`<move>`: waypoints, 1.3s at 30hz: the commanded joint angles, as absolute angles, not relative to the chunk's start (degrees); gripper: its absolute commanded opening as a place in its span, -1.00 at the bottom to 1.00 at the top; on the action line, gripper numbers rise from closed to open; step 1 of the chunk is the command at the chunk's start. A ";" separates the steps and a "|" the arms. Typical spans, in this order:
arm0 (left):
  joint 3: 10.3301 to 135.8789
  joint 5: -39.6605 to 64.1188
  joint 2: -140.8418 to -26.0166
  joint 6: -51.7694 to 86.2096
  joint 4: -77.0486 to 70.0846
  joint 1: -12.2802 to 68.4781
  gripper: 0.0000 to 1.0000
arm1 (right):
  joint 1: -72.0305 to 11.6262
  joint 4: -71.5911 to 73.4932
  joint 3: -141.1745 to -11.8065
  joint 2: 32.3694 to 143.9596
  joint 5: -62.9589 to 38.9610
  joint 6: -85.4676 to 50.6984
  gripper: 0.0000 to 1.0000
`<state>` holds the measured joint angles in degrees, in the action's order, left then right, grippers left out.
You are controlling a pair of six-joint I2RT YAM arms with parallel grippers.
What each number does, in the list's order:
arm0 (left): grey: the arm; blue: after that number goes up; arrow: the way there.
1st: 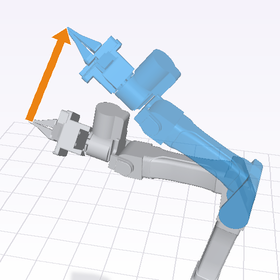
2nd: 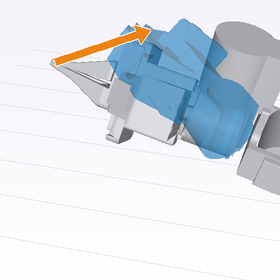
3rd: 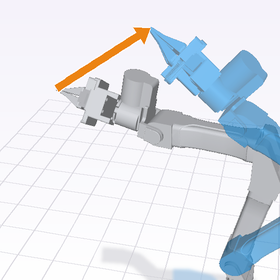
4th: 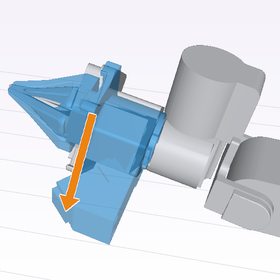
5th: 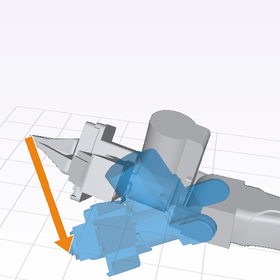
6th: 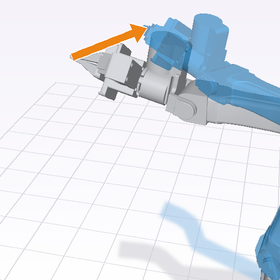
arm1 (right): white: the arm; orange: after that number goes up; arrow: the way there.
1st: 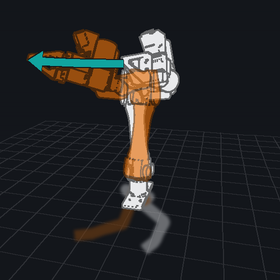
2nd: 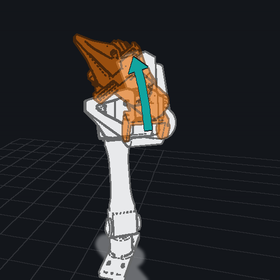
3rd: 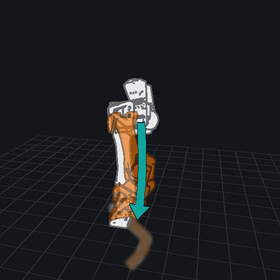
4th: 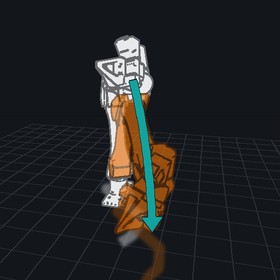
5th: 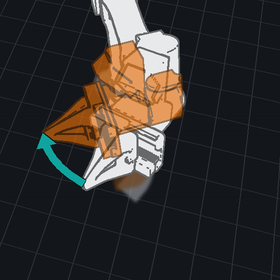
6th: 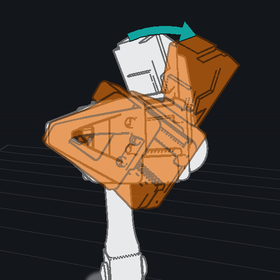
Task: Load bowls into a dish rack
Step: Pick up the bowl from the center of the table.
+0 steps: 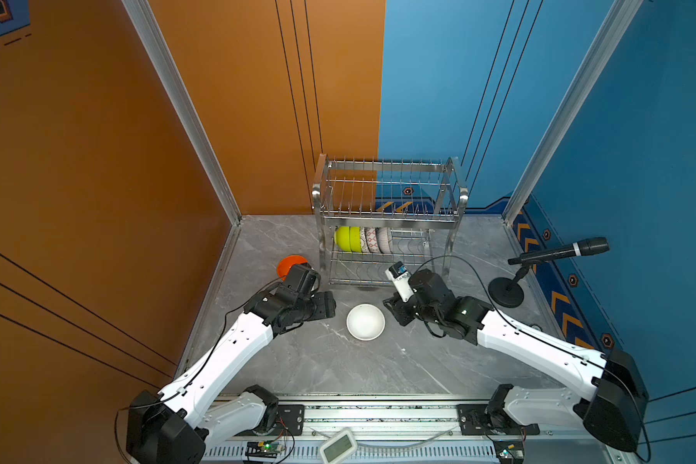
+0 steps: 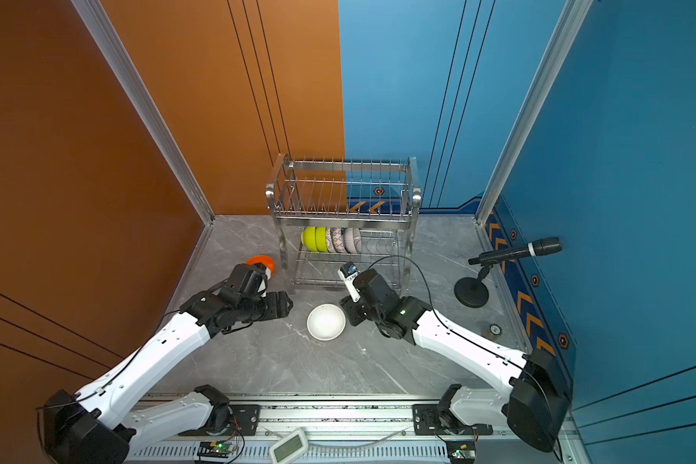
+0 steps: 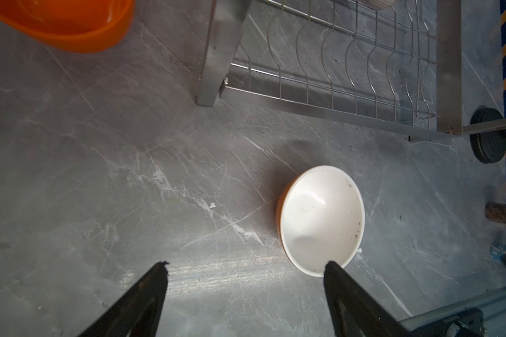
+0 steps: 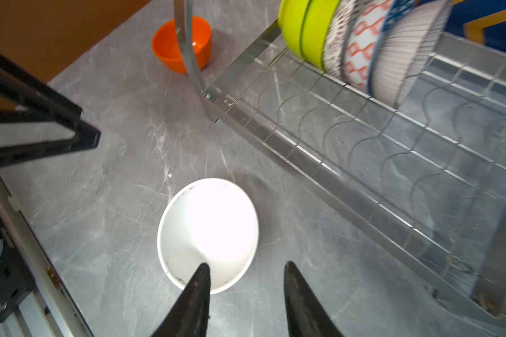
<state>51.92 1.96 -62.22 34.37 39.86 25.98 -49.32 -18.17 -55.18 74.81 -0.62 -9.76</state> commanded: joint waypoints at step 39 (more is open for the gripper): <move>37.57 18.30 -53.62 34.13 33.46 -2.31 0.96 | -64.82 -45.41 -86.37 113.24 8.03 -1.45 -0.48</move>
